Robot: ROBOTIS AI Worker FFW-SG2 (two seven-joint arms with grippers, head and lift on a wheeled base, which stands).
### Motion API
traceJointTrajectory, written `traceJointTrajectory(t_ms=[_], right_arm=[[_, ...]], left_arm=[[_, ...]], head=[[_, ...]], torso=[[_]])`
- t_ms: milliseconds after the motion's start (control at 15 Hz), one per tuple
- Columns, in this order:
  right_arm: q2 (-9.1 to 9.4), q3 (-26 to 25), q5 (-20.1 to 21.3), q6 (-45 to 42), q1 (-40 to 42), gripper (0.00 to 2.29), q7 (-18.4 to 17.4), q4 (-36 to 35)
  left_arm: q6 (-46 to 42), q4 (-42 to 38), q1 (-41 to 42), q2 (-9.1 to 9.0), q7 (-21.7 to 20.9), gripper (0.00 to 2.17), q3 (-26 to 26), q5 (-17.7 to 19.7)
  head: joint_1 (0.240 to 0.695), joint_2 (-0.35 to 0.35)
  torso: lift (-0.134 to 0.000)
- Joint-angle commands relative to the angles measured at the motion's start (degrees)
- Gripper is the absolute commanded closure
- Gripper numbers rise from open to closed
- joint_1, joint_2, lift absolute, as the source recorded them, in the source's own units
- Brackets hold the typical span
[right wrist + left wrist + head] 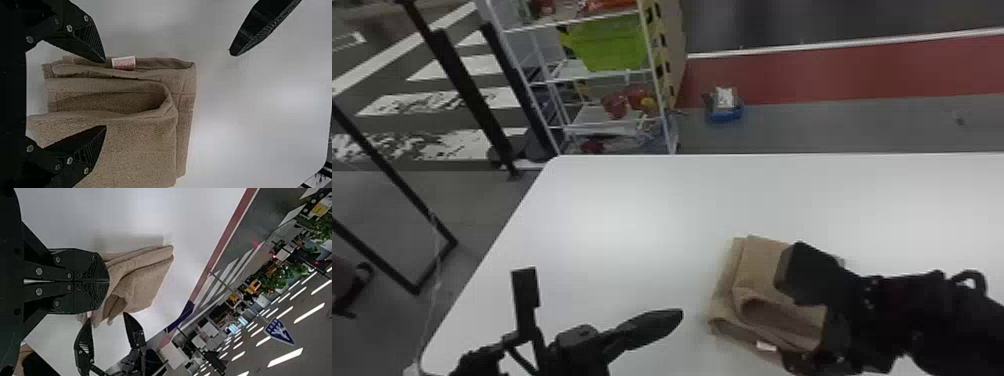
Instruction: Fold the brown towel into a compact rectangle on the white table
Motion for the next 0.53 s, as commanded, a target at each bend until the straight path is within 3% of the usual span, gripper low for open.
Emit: traceJointTrajectory(t_ms=[0,333,467], right_arm=[[0.19,0.0,0.0,0.3,-0.2,0.35,0.3,0.5],[1.25,1.1,-0.2,0.8,-0.3,0.41,0.3,1.7],[1.33,1.4,-0.1,1.7,-0.6,0.59,0.3,2.2]], left_arm=[[0.0,-0.4,0.1,0.0,-0.1,1.36,0.0,0.2],[0.0,-0.4,0.5,0.0,-0.6,1.36,0.3,0.3],[0.0,-0.4,0.6,0.0,-0.8,1.36,0.3,0.4]], head=[[0.695,0.254],[0.695,0.258],[0.695,0.269]], torso=[[-0.123],[-0.123],[-0.123]])
